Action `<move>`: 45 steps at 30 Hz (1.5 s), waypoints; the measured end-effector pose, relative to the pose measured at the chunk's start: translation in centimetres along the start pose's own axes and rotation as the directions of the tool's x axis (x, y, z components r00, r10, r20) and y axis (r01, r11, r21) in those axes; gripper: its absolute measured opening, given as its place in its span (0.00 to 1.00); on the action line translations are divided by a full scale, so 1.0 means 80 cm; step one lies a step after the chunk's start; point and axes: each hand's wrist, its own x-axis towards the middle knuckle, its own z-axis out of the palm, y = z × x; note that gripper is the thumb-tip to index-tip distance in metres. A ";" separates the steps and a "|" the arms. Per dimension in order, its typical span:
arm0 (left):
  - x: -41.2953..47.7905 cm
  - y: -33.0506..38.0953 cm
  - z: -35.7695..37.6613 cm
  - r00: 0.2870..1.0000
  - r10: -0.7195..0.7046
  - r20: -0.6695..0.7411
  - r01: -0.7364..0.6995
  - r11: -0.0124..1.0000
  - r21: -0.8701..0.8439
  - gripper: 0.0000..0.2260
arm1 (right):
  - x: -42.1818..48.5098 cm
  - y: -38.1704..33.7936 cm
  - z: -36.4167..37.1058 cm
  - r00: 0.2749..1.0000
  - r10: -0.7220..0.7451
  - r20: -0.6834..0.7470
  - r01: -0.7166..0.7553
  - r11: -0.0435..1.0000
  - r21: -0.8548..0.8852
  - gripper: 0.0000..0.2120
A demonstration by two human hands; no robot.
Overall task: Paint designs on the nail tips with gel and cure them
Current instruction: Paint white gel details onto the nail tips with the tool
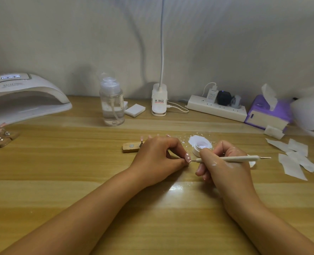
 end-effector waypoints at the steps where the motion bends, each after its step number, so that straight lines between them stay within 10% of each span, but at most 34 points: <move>1: 0.000 0.000 0.000 1.000 0.000 0.001 0.000 1.000 -0.002 0.09 | 0.000 0.000 0.000 1.000 -0.002 -0.002 0.002 1.000 0.002 0.11; 45: -0.001 0.002 -0.001 1.000 0.005 0.006 -0.005 1.000 0.019 0.10 | -0.001 0.000 0.001 1.000 -0.018 -0.015 0.018 1.000 -0.004 0.13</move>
